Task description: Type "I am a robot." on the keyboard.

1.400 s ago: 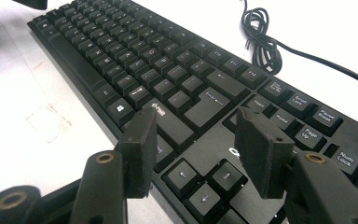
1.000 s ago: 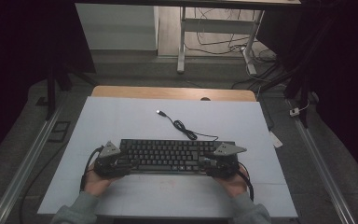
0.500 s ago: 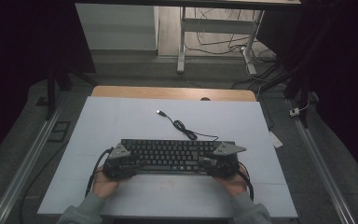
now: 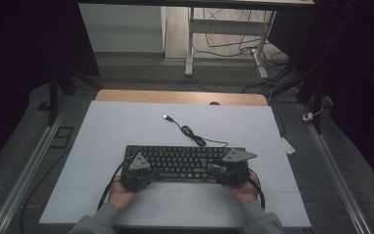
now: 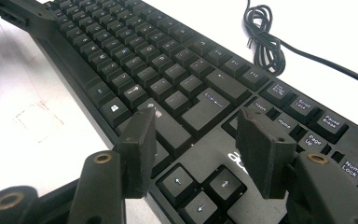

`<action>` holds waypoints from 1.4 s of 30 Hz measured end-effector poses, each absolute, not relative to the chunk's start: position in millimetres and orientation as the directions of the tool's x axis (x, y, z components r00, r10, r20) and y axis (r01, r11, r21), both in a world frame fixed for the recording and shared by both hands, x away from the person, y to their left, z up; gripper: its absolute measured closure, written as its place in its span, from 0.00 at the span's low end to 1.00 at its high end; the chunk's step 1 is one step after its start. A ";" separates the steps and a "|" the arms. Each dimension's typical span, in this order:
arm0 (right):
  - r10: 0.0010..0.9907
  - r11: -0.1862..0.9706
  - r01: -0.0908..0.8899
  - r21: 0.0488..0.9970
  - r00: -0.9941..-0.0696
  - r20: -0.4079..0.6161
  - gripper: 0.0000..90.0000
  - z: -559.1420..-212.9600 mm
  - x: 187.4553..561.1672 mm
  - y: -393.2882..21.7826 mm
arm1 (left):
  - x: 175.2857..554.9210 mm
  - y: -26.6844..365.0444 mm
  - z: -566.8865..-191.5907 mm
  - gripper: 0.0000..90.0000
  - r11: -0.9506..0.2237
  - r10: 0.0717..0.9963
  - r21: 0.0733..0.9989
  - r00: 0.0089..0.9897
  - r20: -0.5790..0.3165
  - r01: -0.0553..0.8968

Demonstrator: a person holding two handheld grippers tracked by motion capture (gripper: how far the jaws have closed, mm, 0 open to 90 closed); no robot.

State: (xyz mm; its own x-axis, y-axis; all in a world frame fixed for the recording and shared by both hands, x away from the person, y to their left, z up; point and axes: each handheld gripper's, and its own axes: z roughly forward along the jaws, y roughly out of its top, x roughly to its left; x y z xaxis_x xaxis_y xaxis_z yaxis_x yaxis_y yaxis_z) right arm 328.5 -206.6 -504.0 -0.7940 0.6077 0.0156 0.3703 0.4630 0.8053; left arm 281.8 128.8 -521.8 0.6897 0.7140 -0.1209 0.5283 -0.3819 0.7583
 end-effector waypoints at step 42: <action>0.608 0.477 0.375 0.795 -0.794 0.010 0.53 -505.7 330.3 -206.8 | 281.8 155.1 -517.1 0.60 -0.281 0.783 0.809 0.610 -0.119 0.517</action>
State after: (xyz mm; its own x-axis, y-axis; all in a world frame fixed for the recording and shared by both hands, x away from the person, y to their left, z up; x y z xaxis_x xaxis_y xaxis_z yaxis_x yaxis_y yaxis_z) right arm 330.3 -206.8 -505.7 -0.7942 0.6076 0.0099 0.3752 0.4774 0.7946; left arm 281.8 155.1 -517.1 0.6105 0.7831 -0.1186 0.5170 -0.2806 0.8086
